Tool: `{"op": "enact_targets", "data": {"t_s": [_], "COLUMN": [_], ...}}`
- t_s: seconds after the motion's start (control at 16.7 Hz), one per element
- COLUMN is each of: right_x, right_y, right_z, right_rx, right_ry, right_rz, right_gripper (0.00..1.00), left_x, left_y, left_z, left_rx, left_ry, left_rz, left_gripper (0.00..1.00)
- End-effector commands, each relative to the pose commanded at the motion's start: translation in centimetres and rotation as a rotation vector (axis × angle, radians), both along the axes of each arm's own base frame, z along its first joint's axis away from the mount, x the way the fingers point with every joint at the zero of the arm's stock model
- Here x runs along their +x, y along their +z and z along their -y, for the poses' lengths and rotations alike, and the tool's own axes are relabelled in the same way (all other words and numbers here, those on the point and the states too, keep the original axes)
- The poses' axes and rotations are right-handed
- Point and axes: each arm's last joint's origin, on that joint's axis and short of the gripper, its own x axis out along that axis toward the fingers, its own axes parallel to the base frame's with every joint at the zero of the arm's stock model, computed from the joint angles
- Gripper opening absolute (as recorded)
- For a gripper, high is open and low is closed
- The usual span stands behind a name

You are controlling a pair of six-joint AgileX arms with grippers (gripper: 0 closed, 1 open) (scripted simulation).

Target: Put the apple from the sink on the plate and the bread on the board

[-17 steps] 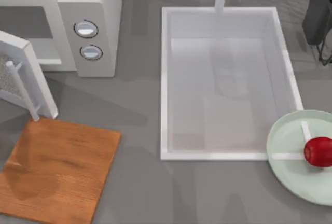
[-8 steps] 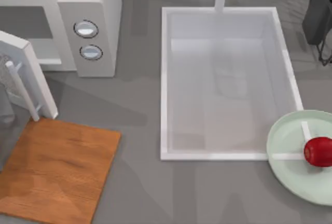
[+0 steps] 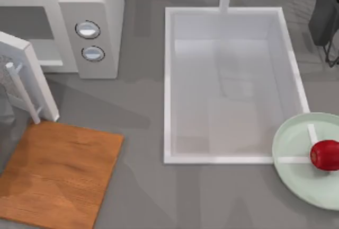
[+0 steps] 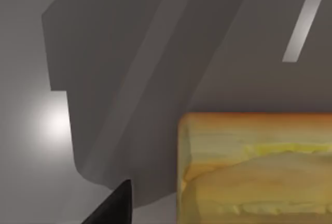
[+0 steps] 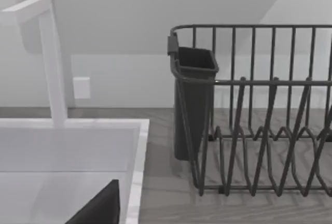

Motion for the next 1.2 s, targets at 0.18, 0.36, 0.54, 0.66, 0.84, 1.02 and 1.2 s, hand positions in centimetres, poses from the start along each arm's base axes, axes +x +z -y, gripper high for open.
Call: {"op": "enact_targets", "data": {"t_s": [0.18,0.36,0.54,0.66,0.84,1.02,1.2], "right_x": [0.00,0.00,0.00,0.00,0.00,0.00,0.00], "right_y": [0.00,0.00,0.00,0.00,0.00,0.00,0.00], "right_z": [0.00,0.00,0.00,0.00,0.00,0.00,0.00], "right_rx": [0.000,0.000,0.000,0.000,0.000,0.000,0.000], "right_ry": [0.000,0.000,0.000,0.000,0.000,0.000,0.000], "right_rz": [0.000,0.000,0.000,0.000,0.000,0.000,0.000], "right_gripper": [1.00,1.00,1.00,1.00,1.00,1.00,1.00], "left_x": [0.00,0.00,0.00,0.00,0.00,0.00,0.00], "left_y": [0.00,0.00,0.00,0.00,0.00,0.00,0.00], "left_z": [0.00,0.00,0.00,0.00,0.00,0.00,0.00], "left_rx": [0.000,0.000,0.000,0.000,0.000,0.000,0.000], "left_ry": [0.000,0.000,0.000,0.000,0.000,0.000,0.000], "left_rz": [0.000,0.000,0.000,0.000,0.000,0.000,0.000], "left_gripper": [0.70,0.47,0.25,0.10,0.00,0.00,0.00]}}
